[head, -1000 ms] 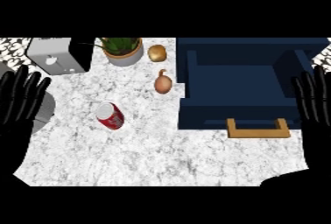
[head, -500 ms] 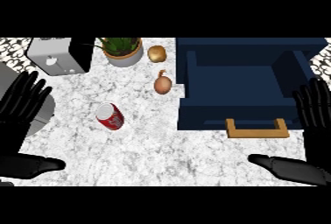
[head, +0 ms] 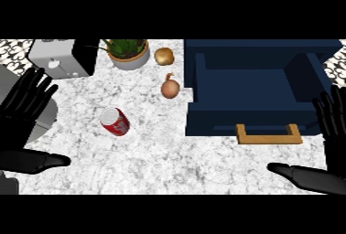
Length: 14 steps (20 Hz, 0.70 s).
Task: Pick up the can, place it into the drawer and close the drawer
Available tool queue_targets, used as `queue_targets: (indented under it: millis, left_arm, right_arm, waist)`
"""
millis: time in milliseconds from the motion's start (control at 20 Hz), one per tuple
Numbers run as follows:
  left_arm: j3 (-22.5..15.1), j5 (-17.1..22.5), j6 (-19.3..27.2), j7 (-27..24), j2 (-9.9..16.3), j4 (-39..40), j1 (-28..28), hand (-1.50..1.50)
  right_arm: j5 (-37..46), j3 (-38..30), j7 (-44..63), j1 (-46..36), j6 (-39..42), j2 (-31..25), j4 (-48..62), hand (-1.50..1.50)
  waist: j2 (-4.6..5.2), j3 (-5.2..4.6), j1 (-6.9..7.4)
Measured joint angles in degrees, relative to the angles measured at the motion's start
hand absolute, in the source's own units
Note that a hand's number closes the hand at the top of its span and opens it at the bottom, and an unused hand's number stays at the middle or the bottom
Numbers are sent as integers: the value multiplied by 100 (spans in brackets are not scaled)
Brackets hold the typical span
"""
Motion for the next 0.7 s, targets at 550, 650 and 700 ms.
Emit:
queue_targets:
  millis: [550,650,700]
  left_arm:
    - [-484,-873,97,-649,-484,899,71,-150]
    - [-583,-1035,130,-820,-593,1008,178,-150]
    - [-573,-1101,75,-1050,-595,1231,213,-150]
  right_arm:
    - [-240,-320,-208,299,282,-42,-109,-150]
    - [-202,-307,-273,374,312,-10,-169,-150]
    - [-178,-285,-249,375,307,0,-196,-150]
  waist:
    - [1,-1,-9]
    - [0,0,-8]
    - [1,0,-10]
